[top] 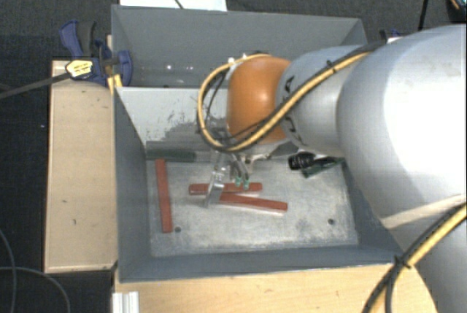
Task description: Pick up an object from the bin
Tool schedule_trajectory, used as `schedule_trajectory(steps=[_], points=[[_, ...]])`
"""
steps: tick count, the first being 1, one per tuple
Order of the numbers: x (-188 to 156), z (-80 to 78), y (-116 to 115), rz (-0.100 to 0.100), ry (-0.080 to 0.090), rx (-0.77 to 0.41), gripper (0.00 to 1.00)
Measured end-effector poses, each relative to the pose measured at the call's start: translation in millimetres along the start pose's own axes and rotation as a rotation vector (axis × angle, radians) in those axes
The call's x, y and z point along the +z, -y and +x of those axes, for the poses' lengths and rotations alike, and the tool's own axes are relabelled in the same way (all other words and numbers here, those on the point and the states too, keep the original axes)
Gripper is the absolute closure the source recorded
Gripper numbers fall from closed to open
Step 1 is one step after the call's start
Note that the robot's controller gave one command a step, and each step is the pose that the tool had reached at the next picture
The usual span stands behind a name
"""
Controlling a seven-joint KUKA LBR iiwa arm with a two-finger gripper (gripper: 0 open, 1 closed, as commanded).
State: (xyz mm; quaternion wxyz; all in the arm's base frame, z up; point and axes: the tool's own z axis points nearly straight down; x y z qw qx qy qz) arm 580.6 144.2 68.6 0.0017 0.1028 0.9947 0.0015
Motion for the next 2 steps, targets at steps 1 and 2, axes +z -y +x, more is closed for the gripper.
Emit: schedule_trajectory(steps=[1,2], points=[[-2.0,0.6,1.6,0.001,-0.001,0.004,1.0],[-138.0,23.4,-8.4,-0.003,0.005,-0.036,1.0]])
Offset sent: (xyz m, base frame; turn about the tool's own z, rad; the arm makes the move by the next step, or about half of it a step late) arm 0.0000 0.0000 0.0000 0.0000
